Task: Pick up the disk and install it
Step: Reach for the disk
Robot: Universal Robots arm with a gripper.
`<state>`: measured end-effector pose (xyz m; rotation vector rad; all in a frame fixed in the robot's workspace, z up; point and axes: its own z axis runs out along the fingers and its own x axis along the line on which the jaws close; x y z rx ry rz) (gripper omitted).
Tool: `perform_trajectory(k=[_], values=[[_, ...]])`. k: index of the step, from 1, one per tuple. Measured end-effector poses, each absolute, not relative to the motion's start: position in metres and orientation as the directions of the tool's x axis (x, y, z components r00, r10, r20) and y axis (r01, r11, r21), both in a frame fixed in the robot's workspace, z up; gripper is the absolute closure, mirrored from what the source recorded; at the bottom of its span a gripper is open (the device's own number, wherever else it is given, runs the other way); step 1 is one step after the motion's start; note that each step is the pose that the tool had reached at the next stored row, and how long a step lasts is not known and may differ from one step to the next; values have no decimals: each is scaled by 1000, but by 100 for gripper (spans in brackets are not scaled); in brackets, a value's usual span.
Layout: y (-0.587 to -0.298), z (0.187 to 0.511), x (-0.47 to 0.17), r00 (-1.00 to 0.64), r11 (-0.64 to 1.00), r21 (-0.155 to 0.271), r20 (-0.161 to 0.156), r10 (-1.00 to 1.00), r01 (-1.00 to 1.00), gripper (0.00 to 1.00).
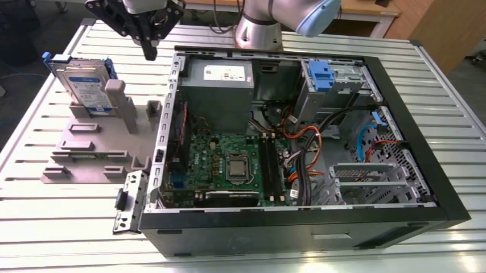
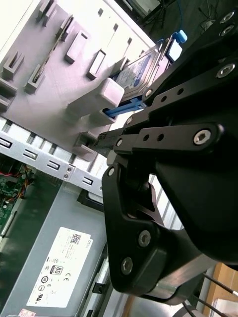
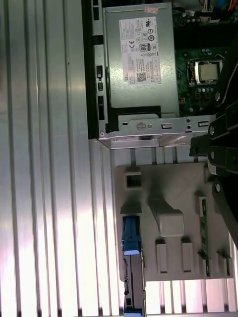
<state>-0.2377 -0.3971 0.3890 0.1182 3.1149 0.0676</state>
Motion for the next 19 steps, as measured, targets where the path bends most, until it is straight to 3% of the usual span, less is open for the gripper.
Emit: perform_trajectory(k=[19], values=[[-395, 388, -258, -997, 996, 44, -22, 76, 75, 89]])
